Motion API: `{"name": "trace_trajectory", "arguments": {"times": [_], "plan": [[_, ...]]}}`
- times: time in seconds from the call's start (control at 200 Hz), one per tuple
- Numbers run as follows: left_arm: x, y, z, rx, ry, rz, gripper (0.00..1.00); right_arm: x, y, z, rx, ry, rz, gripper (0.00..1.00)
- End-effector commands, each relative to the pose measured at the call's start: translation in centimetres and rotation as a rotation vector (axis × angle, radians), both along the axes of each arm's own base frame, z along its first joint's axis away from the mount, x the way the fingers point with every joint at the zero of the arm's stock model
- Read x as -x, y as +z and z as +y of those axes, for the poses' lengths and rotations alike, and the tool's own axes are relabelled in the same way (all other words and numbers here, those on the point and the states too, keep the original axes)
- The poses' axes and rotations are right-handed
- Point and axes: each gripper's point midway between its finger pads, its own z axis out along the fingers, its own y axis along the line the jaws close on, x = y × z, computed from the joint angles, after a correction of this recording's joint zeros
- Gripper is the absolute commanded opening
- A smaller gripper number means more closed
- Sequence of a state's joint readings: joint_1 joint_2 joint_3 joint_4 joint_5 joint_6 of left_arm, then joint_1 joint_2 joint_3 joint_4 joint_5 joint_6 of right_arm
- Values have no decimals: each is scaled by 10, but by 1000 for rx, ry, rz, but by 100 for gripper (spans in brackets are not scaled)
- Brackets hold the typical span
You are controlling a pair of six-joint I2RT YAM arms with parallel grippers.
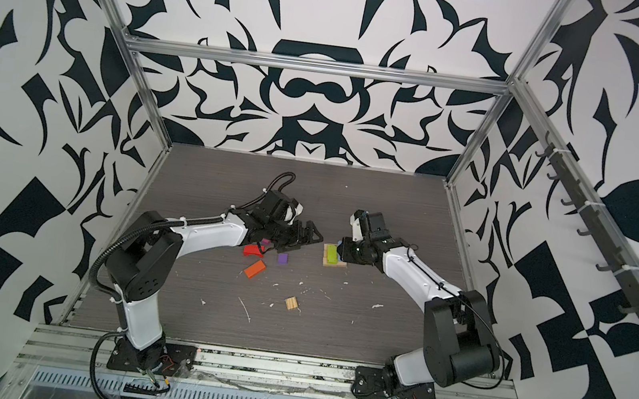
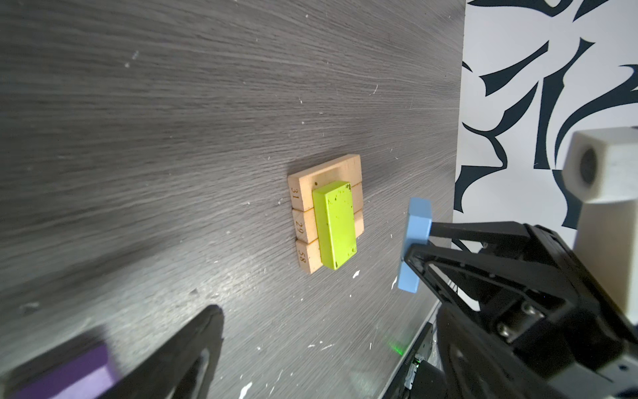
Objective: Build the wood block tower
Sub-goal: 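Lift the light blue block with the right gripper and carry it over the bars, then lower the light blue block beside the lime block and open the right gripper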
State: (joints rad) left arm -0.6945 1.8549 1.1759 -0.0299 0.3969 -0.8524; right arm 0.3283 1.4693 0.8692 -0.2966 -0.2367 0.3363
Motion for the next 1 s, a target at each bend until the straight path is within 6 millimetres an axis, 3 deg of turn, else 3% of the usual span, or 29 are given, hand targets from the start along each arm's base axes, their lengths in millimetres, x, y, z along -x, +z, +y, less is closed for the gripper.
{"name": "trace_trajectory", "arguments": {"times": [0.0, 0.995], "plan": [[1, 3, -8, 23, -11, 9, 99, -9, 2, -3, 9, -3, -45, 25], [5, -7, -15, 22, -25, 44, 98, -19, -18, -7, 28, -18, -31, 27]]}}
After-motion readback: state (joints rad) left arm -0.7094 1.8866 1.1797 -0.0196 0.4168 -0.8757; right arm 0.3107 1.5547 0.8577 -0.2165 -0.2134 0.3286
